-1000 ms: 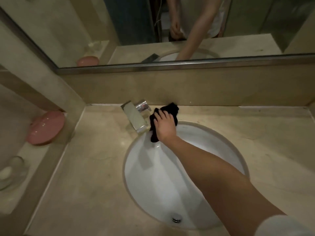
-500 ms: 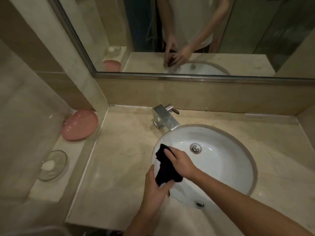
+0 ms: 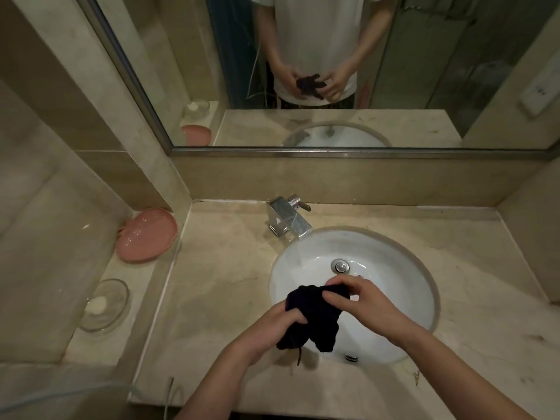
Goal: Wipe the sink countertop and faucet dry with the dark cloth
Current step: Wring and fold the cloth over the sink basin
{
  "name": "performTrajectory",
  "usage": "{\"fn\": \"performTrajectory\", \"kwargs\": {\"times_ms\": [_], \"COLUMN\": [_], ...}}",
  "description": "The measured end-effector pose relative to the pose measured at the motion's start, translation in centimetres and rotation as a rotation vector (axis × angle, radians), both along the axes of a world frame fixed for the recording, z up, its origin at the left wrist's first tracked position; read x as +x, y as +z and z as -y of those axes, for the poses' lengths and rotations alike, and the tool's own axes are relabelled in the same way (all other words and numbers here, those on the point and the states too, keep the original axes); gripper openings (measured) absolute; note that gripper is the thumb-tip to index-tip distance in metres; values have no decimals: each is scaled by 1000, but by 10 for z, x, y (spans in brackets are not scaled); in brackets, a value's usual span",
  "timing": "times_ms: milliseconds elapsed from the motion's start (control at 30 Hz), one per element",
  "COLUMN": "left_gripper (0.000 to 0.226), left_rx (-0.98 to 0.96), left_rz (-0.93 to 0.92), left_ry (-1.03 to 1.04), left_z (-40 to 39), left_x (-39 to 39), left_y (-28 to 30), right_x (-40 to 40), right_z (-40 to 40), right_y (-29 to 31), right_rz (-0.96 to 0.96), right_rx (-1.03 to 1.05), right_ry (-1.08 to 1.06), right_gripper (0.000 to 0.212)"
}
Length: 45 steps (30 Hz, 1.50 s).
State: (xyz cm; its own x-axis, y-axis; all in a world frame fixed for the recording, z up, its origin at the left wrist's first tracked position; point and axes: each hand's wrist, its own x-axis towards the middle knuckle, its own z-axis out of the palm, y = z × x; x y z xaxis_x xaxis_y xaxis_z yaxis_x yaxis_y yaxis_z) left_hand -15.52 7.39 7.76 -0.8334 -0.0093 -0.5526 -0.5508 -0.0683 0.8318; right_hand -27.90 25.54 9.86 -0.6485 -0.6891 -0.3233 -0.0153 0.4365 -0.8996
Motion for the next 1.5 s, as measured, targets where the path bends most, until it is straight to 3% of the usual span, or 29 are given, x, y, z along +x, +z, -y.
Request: {"fn": "performTrajectory", "kwargs": {"times_ms": [67, 133, 267, 467, 633, 733, 800, 867, 933, 967, 1067, 1167, 1300, 1400, 1500], "left_gripper": [27, 28, 26, 17, 21, 49, 74, 90, 96, 90, 40, 38, 44, 56, 45], "left_rx": [-47, -103, -244, -157, -164, -366, -523, -378, -223, -187, -94, 286, 618, 500, 353], "left_rz": [14, -54, -225, -335, -206, -172, -370, -420, -341, -313, -199, -73, 7, -21, -25], "left_ry": [51, 182, 213, 60, 304, 312, 39, -283, -358, -265, 142, 287, 374, 448, 434], "left_z": [-7, -14, -14, -29, -20, -15, -16, -30, -47, -54, -67, -85, -103, -98, -86], "left_x": [-3, -7, -17, -38, -43, -37, -33, -33, -37, -41, -52, -54, -55, -59, -61], "left_y": [-4, -6, 8, 42, 50, 41, 35, 36, 34, 30, 27, 29, 37, 31, 30], "right_x": [-4, -7, -13, 11, -1, -17, -24, -28, -32, -34, -36, -21, 14, 38, 43], "right_z": [-4, -7, -16, -14, -30, -42, -47, -47, -45, -45, -45, -42, -23, -25, -48], "right_y": [0, 6, 22, 42, 29, 38, 49, 62, 71, 72, 66, 50, 20, 7, 0], "right_rz": [-201, -218, -218, -13, 62, 22, -42, -29, 58, 75, 53, 132, 46, -50, -250], "right_rx": [78, 128, 262, 16, 75, 177, 239, 260, 206, 168, 84, -20, -204, -284, -203], "right_ry": [15, 95, 301, 228, 170, 175, 290, 410, 450, 410, 83, -247, -663, -449, -119], "right_gripper": [7, 17, 60, 42, 38, 41, 44, 47, 45, 43, 42, 55, 37, 47, 72]}}
